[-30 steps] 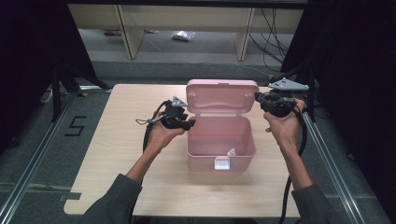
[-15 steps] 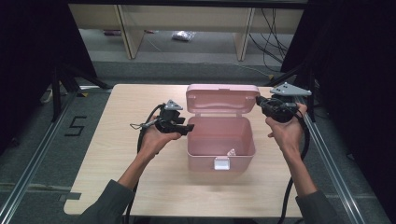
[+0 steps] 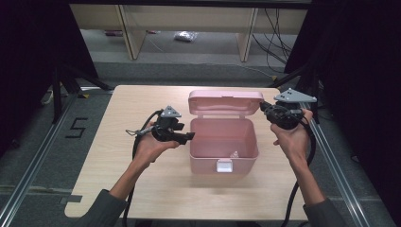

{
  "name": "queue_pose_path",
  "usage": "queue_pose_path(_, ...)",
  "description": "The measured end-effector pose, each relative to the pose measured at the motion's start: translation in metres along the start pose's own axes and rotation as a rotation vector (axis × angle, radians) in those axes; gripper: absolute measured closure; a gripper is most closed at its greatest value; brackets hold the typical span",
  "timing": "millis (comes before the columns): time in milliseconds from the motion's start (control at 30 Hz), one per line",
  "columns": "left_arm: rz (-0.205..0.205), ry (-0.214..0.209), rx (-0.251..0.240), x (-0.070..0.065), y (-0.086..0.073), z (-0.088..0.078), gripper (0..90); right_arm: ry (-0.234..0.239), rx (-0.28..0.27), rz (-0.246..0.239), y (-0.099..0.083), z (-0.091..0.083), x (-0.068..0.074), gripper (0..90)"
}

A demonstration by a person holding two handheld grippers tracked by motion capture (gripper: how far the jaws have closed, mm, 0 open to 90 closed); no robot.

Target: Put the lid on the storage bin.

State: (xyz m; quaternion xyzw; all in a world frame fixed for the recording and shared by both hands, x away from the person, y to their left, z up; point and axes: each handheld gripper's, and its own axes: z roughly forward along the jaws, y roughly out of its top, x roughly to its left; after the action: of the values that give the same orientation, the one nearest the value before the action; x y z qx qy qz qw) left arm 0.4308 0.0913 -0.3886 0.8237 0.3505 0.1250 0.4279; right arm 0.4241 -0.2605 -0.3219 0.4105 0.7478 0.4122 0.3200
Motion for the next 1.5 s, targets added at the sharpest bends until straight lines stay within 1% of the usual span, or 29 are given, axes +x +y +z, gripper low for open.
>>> queue_pose_path(33,0.000,-0.008,-0.003,-0.001,-0.001,-0.001,42.3,-0.004,-0.017,-0.014,-0.001,0.000,0.000,87.6)
queue_pose_path(67,0.005,-0.004,-0.006,-0.002,-0.002,-0.002,42.2,0.007,0.000,-0.009,-0.002,-0.001,0.000,87.6)
queue_pose_path(100,0.005,-0.010,-0.006,-0.003,-0.003,-0.003,42.2,0.002,-0.004,-0.017,-0.002,-0.002,0.000,87.6)
queue_pose_path(133,0.011,-0.008,-0.001,-0.004,-0.004,-0.004,42.1,-0.001,-0.008,-0.010,-0.003,-0.002,0.001,87.5)
queue_pose_path(267,0.011,-0.016,-0.001,-0.007,-0.007,-0.007,41.1,0.007,-0.013,-0.037,-0.005,-0.003,0.000,87.4)
queue_pose_path(367,0.016,-0.016,-0.007,-0.010,-0.008,-0.010,40.6,0.002,-0.017,-0.019,-0.006,-0.004,0.002,87.3)
queue_pose_path(400,0.030,-0.020,0.007,-0.011,-0.008,-0.010,40.3,0.007,-0.018,-0.026,-0.006,-0.004,0.001,87.3)
queue_pose_path(433,0.020,-0.028,0.005,-0.011,-0.008,-0.010,39.8,0.010,-0.015,-0.030,-0.007,-0.005,0.001,87.3)
queue_pose_path(467,0.028,-0.028,0.018,-0.011,-0.008,-0.011,39.4,0.015,-0.009,-0.026,-0.007,-0.005,0.001,87.2)
queue_pose_path(567,0.015,-0.033,0.003,-0.012,-0.010,-0.011,39.4,0.017,-0.013,-0.031,-0.009,-0.007,0.002,87.2)
queue_pose_path(600,0.015,-0.033,-0.002,-0.012,-0.010,-0.011,39.4,0.025,-0.004,-0.027,-0.009,-0.007,0.002,87.1)
queue_pose_path(633,0.019,-0.035,-0.003,-0.012,-0.011,-0.011,39.4,0.015,-0.014,-0.030,-0.010,-0.007,0.002,87.1)
queue_pose_path(733,0.019,-0.038,-0.003,-0.013,-0.013,-0.012,39.4,0.023,-0.010,-0.027,-0.011,-0.008,0.001,87.0)
queue_pose_path(800,0.017,-0.043,-0.004,-0.014,-0.014,-0.012,39.3,0.021,-0.019,-0.009,-0.012,-0.008,0.003,87.0)
queue_pose_path(833,0.026,-0.050,0.002,-0.014,-0.014,-0.013,39.3,0.027,-0.016,-0.028,-0.012,-0.008,0.002,86.9)
queue_pose_path(867,0.027,-0.043,0.001,-0.015,-0.015,-0.014,39.1,0.032,-0.006,-0.026,-0.012,-0.009,0.002,86.9)
queue_pose_path(933,0.026,-0.052,-0.002,-0.015,-0.016,-0.015,38.2,0.033,-0.010,-0.025,-0.013,-0.010,0.002,86.9)
queue_pose_path(967,0.019,-0.043,-0.007,-0.016,-0.016,-0.016,37.9,0.029,-0.020,-0.022,-0.014,-0.009,0.003,86.8)
queue_pose_path(1000,0.029,-0.049,-0.003,-0.016,-0.016,-0.017,38.0,0.031,-0.012,-0.028,-0.015,-0.011,0.002,86.8)
queue_pose_path(1033,0.023,-0.051,-0.012,-0.017,-0.016,-0.018,38.0,0.037,-0.011,-0.025,-0.016,-0.011,0.003,86.7)
queue_pose_path(1100,0.034,-0.058,-0.014,-0.019,-0.017,-0.020,37.8,0.033,-0.023,-0.022,-0.018,-0.012,0.003,86.6)
queue_pose_path(1200,0.040,-0.053,-0.015,-0.023,-0.020,-0.023,37.0,0.039,-0.016,-0.015,-0.020,-0.013,0.003,86.5)
queue_pose_path(1233,0.037,-0.051,-0.013,-0.024,-0.022,-0.025,36.7,0.036,-0.034,-0.018,-0.021,-0.012,0.003,86.4)
queue_pose_path(1267,0.038,-0.058,-0.016,-0.024,-0.023,-0.026,36.6,0.046,-0.018,-0.022,-0.022,-0.014,0.003,86.3)
queue_pose_path(1300,0.042,-0.050,-0.011,-0.025,-0.025,-0.028,36.5,0.050,-0.023,-0.017,-0.023,-0.014,0.004,86.2)
queue_pose_path(1333,0.044,-0.056,-0.012,-0.025,-0.026,-0.029,36.3,0.043,-0.034,-0.019,-0.024,-0.014,0.004,86.1)
queue_pose_path(1367,0.046,-0.049,-0.012,-0.026,-0.027,-0.030,36.1,0.056,-0.014,-0.016,-0.025,-0.016,0.004,86.1)
queue_pose_path(1467,0.044,-0.048,-0.017,-0.029,-0.032,-0.034,35.6,0.059,-0.020,-0.019,-0.028,-0.017,0.005,85.9)
queue_pose_path(1500,0.048,-0.053,-0.015,-0.030,-0.033,-0.035,35.5,0.051,-0.034,-0.013,-0.029,-0.017,0.006,85.9)
